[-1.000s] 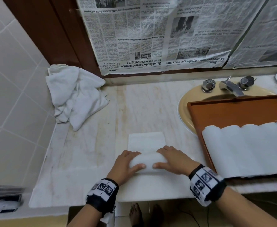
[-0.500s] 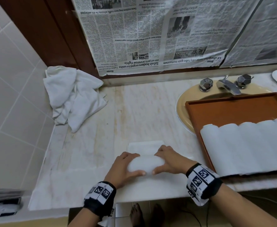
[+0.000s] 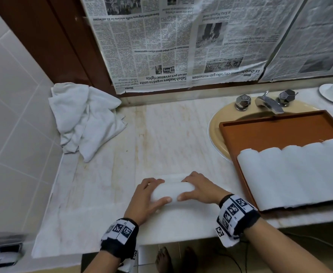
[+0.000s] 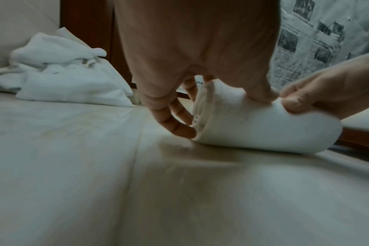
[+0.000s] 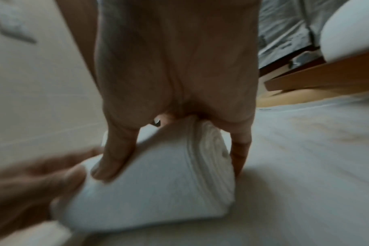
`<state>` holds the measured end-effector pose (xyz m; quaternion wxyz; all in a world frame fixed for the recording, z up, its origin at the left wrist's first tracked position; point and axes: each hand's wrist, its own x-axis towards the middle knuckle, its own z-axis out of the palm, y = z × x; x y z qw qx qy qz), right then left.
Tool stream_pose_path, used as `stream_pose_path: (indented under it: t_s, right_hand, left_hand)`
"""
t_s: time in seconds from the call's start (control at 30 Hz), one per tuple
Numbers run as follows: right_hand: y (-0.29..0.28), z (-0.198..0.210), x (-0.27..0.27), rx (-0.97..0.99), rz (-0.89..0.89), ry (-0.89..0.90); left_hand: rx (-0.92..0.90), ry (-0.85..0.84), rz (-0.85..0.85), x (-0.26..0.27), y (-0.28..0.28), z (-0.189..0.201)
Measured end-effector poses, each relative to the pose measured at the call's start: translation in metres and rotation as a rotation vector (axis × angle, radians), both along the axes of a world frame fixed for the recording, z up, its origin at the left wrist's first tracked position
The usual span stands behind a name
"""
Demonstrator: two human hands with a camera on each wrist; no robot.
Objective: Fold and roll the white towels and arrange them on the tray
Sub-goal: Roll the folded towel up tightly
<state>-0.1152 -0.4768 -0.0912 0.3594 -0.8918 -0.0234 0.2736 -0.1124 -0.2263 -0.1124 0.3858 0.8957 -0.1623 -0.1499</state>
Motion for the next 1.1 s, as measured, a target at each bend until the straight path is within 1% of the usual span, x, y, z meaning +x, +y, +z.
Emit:
stream_pose_path:
  t_s: [0.07,0.1,0.17,0.23,0.3,0.37,0.43,0.5,0.57,0.67,0.83,0.93,1.03,1.1]
  right_hand:
    - [0.003,0.002,0.001,-0.024,-0.026,-0.012]
    - [0.006,0.002,-0.001,-0.083,-0.043,-0.073]
    - [0.013,-0.002,-0.012,-0.281,-0.008,-0.336]
    - [0.02,-0.01,-0.026,-0.361,0.083,-0.551]
    - [0.021,-0.019,-0.033,-0.416,0.135,-0.616]
    - [0.021,-0.019,-0.031,-0.469,0.162,-0.536]
    - [0.022,-0.011,-0.023,-0.484,0.169,-0.395]
    - [0.022,-0.003,-0.018,-0.435,0.147,-0.289]
    - [0.021,0.004,-0.018,-0.367,0.13,-0.193]
    - [0.021,0.011,-0.025,-0.293,0.132,-0.056]
    - [0.023,0.011,-0.043,-0.184,0.074,0.048]
    - [0.02,0.011,-0.056,-0.1,0.003,0.072]
    - [0.017,0.014,-0.068,-0.008,-0.063,0.08]
    - [0.014,0.017,-0.074,0.054,-0.105,0.108]
  left_hand:
    - [0.009,0.04,0.013,0.002,0.001,0.003]
    - [0.028,0.067,0.023,0.004,0.001,0.004]
    - [0.071,0.111,0.031,0.011,-0.001,0.008]
    - [0.103,0.166,0.052,0.018,-0.004,0.011]
    - [0.115,0.221,0.091,0.025,-0.009,0.013]
    - [0.145,0.234,0.132,0.028,-0.012,0.01]
    - [0.156,0.228,0.155,0.028,-0.013,0.006]
    - [0.182,0.264,0.148,0.026,-0.014,0.005]
    - [0.21,0.335,0.141,0.024,-0.015,0.01]
    - [0.165,0.42,0.116,0.019,-0.016,0.02]
    - [0.039,0.499,0.114,0.016,-0.015,0.024]
    - [-0.057,0.609,0.098,0.02,-0.014,0.021]
    - [-0.201,0.752,0.039,0.023,-0.015,0.023]
    - [-0.247,0.821,0.013,0.025,-0.016,0.026]
